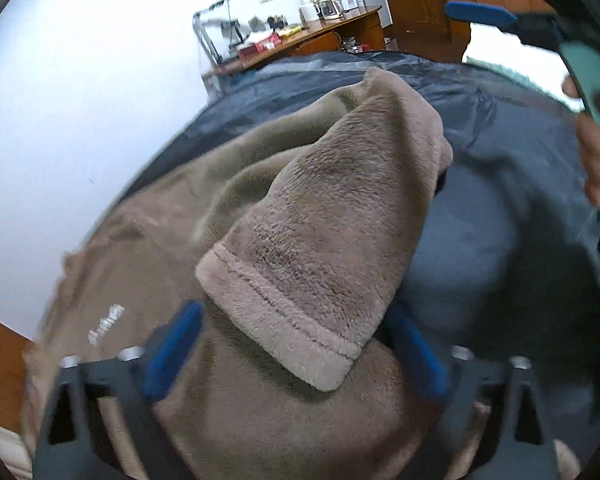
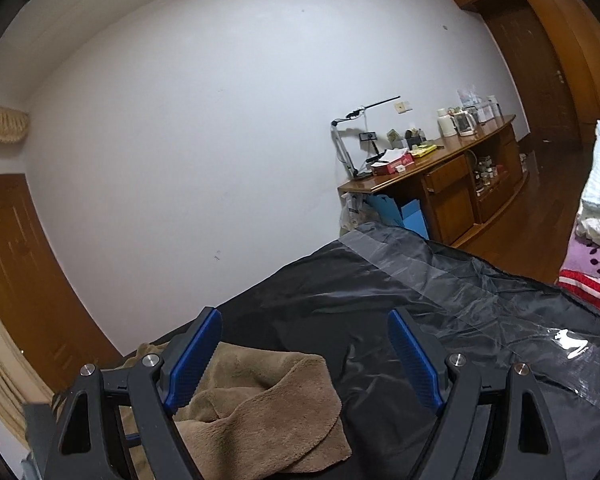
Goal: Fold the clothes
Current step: 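Grasp the sleeve cuff with the left gripper and lift it, then lay the cuff onto the sweatshirt body and open the left gripper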
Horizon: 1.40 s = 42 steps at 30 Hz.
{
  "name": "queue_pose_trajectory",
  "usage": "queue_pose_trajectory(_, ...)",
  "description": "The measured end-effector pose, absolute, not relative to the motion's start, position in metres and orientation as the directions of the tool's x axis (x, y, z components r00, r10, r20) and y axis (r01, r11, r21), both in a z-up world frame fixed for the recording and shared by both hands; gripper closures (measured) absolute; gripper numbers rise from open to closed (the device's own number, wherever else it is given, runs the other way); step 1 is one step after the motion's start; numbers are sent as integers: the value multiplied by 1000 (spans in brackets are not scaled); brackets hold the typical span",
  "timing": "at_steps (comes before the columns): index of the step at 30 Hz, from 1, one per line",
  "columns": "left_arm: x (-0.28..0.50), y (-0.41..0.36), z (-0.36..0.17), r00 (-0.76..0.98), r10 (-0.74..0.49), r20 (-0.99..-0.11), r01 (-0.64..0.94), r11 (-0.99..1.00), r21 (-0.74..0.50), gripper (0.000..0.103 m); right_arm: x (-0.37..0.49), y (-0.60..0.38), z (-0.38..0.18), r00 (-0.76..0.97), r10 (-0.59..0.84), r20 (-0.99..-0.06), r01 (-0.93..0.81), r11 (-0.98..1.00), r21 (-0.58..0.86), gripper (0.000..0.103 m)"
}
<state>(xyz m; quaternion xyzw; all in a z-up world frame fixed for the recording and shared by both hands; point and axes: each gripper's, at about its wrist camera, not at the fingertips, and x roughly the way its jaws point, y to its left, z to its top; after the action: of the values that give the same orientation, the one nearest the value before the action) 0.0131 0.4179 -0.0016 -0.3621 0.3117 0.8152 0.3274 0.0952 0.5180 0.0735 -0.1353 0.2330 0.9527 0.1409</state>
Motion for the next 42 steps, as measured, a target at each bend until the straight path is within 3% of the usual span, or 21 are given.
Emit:
queue_pose_trajectory(1, 8, 415, -1, -503, 314, -805, -758, -608, 236, 48, 95, 515, 74, -925, 201, -323, -325, -858, 397, 16)
queue_pose_trajectory(3, -2, 409, 0, -464, 331, -821, -750, -640, 166, 57, 93, 509, 75, -927, 193, -321, -312, -872, 378, 16)
queue_pose_trajectory(4, -6, 405, 3, -454, 346, -821, -744, -655, 135, 69, 92, 506, 76, -928, 190, -320, -306, -878, 367, 16)
queue_pose_trajectory(5, -9, 400, 10, -449, 366, -815, -735, -670, 103, 74, 92, 503, 76, -929, 188, -318, -301, -884, 356, 16)
queue_pose_trajectory(15, -18, 294, 126, -519, 616, -593, -597, -757, -264, 77, 83, 493, 70, -922, 198, -334, -305, -902, 307, 16)
queue_pose_trajectory(18, -14, 245, 139, -532, 627, -569, -526, -771, -358, 77, 81, 495, 67, -918, 188, -349, -305, -898, 319, 16)
queue_pose_trajectory(21, -6, 198, 125, -567, 545, -618, -417, -837, -355, 77, 76, 492, 64, -913, 182, -364, -302, -903, 306, 16)
queue_pose_trajectory(24, 2, 152, 111, -589, 457, -666, -301, -889, -344, 73, 72, 483, 61, -911, 168, -377, -282, -920, 272, 16)
queue_pose_trajectory(27, 9, 105, 97, -599, 366, -712, -180, -928, -326, 55, 64, 471, 56, -908, 138, -396, -248, -938, 241, 16)
queue_pose_trajectory(28, 11, 93, 91, -593, 340, -730, -145, -937, -318, 44, 63, 468, 55, -907, 131, -400, -238, -943, 232, 16)
queue_pose_trajectory(34, 13, 59, 49, -576, 224, -786, -8, -963, -269, 27, 56, 440, 47, -904, 143, -404, -204, -973, 110, 16)
queue_pose_trajectory(38, 18, 47, 43, -591, 193, -783, 4, -970, -243, 25, 52, 428, 42, -901, 138, -411, -176, -983, 56, 16)
queue_pose_trajectory(42, 39, 63, 42, -610, 197, -767, -134, -980, -145, 23, 48, 428, 39, -895, 127, -427, -168, -984, 57, 16)
